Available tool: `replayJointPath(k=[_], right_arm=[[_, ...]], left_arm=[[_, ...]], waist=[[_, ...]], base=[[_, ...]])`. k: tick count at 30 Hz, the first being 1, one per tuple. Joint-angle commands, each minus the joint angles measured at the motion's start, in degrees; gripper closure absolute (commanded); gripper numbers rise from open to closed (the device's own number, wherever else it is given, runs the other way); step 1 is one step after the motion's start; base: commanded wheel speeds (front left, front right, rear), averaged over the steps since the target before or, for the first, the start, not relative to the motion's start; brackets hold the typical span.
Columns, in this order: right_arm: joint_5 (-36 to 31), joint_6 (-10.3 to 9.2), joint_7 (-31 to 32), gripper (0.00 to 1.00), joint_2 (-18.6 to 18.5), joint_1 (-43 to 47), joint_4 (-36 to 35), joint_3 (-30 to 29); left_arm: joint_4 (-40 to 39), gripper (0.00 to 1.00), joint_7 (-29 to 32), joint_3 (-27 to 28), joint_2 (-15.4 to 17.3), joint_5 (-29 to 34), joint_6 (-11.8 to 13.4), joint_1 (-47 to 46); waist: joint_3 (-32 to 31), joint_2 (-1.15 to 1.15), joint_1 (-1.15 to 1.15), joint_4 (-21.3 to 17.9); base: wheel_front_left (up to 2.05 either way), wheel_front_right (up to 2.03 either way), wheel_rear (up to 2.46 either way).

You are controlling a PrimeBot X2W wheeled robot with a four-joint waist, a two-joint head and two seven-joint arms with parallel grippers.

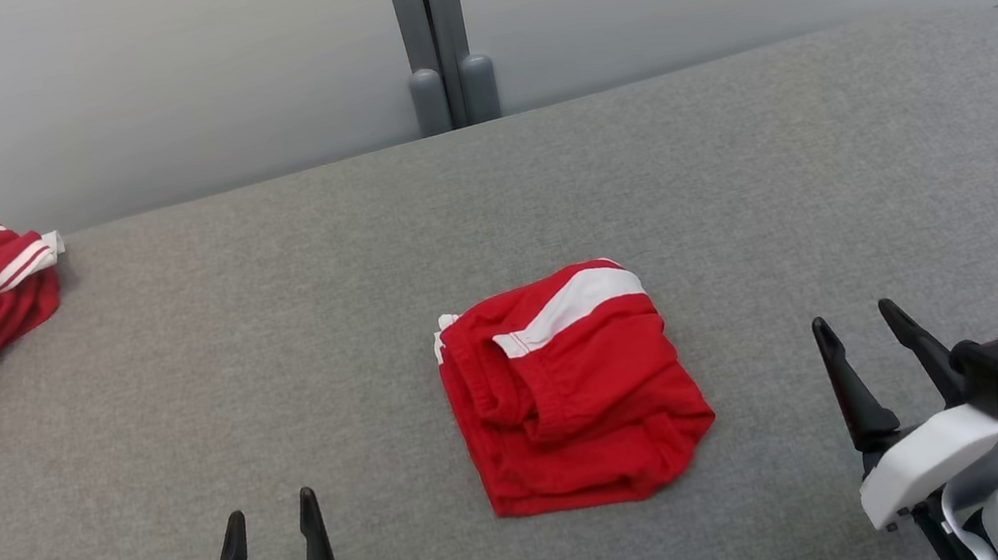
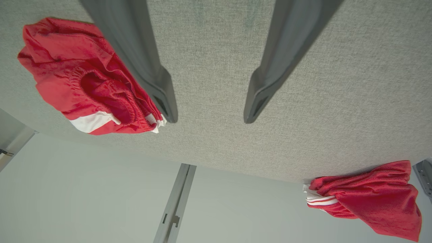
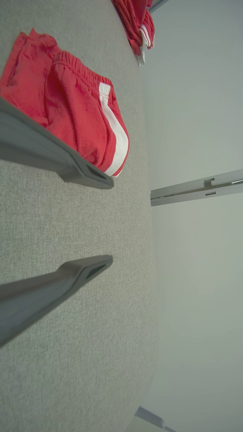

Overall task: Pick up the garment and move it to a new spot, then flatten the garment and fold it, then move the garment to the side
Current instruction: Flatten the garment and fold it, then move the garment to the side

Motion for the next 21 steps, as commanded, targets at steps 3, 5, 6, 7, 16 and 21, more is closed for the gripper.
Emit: replayJointPath(k=[3, 5, 6, 7, 16, 21], right_arm=[[-0.1, -0.06, -0.3, 0.00, -0.2, 1.1, -0.3, -0.4], [-0.2, -0.06, -0.3, 0.00, -0.2, 1.1, -0.2, -0.4], [-0.3, -0.06, -0.3, 0.00, -0.2, 1.0, -0.1, -0.4], [-0.3, -0.06, -0.3, 0.00, -0.2, 1.0, -0.1, -0.5], [-0.6, -0.06, -0.3, 0.00, -0.2, 0.8, 0.4, -0.6], [-0.8, -0.06, -0.3, 0.00, -0.2, 0.2, 0.8, -0.8]], left_arm=[[-0.4, 0.00, 0.0, 0.2, 0.1, -0.1, 0.4, 0.9], [-0.5, 0.00, 0.0, 0.2, 0.1, -0.2, 0.4, 1.0], [-0.5, 0.00, 0.0, 0.3, 0.1, -0.2, 0.4, 1.0], [-0.5, 0.00, 0.0, 0.4, 0.1, -0.2, 0.4, 1.0], [-0.8, 0.00, 0.0, 0.6, 0.1, 0.0, 0.4, 0.9], [-0.7, 0.00, 0.0, 0.5, 0.1, 0.2, 0.4, 0.6]], waist=[[-0.1, 0.00, 0.00, 0.1], [-0.1, 0.00, 0.00, 0.2], [-0.1, 0.00, 0.00, 0.2], [-0.1, 0.00, 0.00, 0.2], [0.1, 0.00, 0.00, 0.4], [0.3, 0.00, 0.00, 0.6]], base=[[0.00, 0.00, 0.00], [0.00, 0.00, 0.00], [0.00, 0.00, 0.00], [0.00, 0.00, 0.00], [0.00, 0.00, 0.00], [0.00, 0.00, 0.00]])
